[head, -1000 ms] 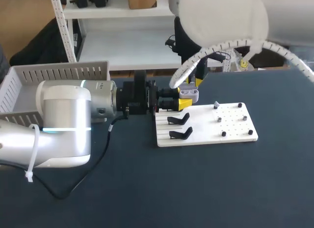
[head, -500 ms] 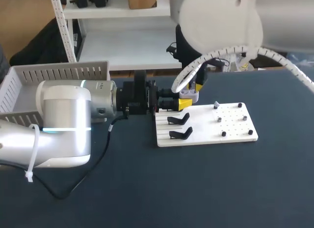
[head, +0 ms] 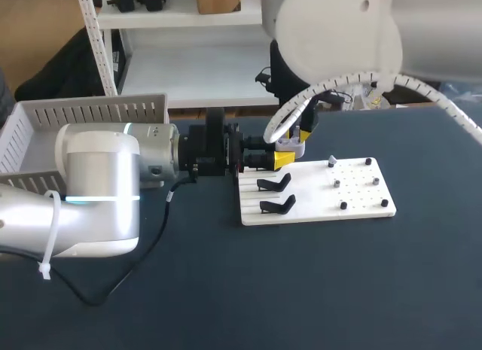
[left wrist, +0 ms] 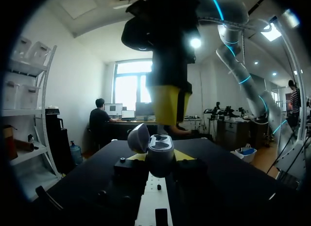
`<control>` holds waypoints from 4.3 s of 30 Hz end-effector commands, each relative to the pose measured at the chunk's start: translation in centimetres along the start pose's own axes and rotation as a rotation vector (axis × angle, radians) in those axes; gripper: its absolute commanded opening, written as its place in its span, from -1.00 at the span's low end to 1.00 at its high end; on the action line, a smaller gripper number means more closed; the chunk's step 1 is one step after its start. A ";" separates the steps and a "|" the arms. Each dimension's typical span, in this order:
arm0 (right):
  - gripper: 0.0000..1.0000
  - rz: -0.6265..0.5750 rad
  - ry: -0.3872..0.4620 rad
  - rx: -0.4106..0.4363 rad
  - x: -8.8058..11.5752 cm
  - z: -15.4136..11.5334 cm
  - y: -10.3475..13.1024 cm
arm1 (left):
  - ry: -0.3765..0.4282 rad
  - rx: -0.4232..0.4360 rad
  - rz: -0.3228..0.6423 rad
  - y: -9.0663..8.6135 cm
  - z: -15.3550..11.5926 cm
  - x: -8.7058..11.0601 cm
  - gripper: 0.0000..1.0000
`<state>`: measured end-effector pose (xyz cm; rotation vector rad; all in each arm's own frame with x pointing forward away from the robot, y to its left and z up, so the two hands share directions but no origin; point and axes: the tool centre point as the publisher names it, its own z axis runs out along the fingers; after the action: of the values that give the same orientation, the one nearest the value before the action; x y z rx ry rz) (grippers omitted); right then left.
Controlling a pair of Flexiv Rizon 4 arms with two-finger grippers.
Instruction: Pick up each earbud case from the left stands, insert the matching earbuds, close the lid, and place the case in the box.
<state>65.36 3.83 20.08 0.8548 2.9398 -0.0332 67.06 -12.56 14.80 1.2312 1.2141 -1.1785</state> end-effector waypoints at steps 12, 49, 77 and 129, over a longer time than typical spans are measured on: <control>-1.00 0.020 0.004 0.005 0.0 0.1 0.4 | -0.003 -0.002 0.002 0.0 0.0 0.1 -1.00; -1.00 0.077 0.033 -0.008 -0.1 1.1 0.2 | -0.003 -0.002 0.002 0.0 0.0 0.1 -1.00; -0.47 0.069 0.052 -0.012 -0.5 1.3 0.6 | -0.003 -0.002 0.002 0.0 0.0 0.1 -1.00; 0.55 -0.446 -0.156 -0.224 -3.4 -0.6 -6.8 | -0.003 -0.002 0.002 0.0 0.0 0.1 -1.00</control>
<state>64.68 -2.90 22.10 0.1621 2.8888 0.1271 67.06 -12.55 14.78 1.2312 1.2137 -1.1786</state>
